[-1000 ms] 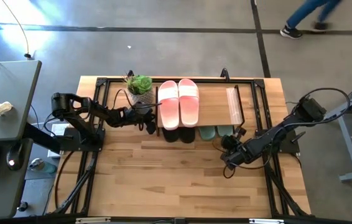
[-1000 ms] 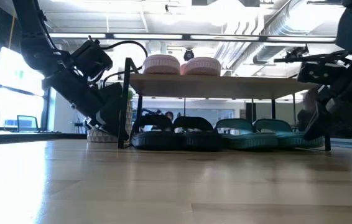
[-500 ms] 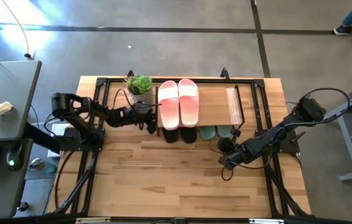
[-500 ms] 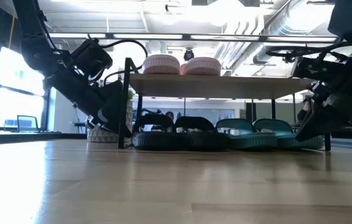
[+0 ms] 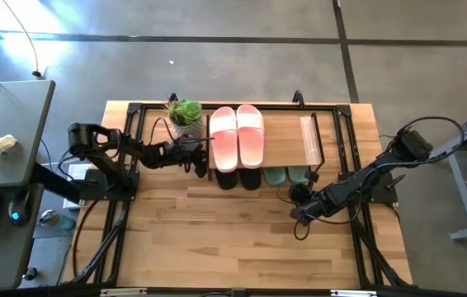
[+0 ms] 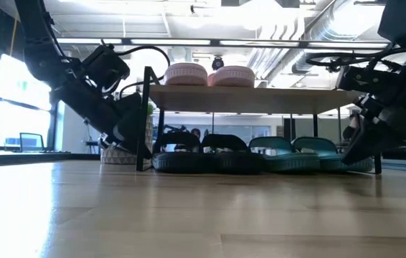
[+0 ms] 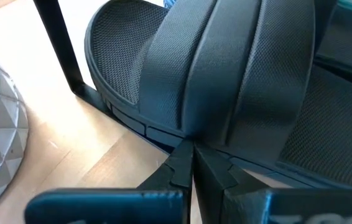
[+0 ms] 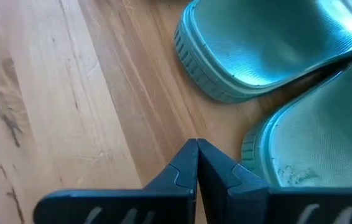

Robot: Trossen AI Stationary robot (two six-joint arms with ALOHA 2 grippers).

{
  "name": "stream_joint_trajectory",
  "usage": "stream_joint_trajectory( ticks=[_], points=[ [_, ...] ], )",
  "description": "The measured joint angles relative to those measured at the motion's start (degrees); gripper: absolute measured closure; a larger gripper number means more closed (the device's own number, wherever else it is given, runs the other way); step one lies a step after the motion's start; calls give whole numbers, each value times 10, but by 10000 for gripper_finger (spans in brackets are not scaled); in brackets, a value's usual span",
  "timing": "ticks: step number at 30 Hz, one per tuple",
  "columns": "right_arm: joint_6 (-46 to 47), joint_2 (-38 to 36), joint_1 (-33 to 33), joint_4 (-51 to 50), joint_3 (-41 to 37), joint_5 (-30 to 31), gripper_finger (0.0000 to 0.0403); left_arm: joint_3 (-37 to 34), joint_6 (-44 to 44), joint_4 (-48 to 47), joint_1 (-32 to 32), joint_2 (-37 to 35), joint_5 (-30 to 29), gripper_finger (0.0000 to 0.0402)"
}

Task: Pick and place slides into the shelf
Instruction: Adjust the slippers under the shelf, then return to Home Position

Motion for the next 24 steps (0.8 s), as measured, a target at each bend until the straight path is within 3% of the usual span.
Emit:
stream_joint_trajectory(
  ticks=[9,19,24],
  points=[
    [-4,0,0,0,0,-7,403,0,-5,1,0,-2,-4,401],
    [-4,0,0,0,0,-7,403,-5,-34,-34,-11,-22,-76,401],
    [-4,0,0,1,0,-7,403,-5,-35,-92,-31,-72,-109,401]
  ],
)
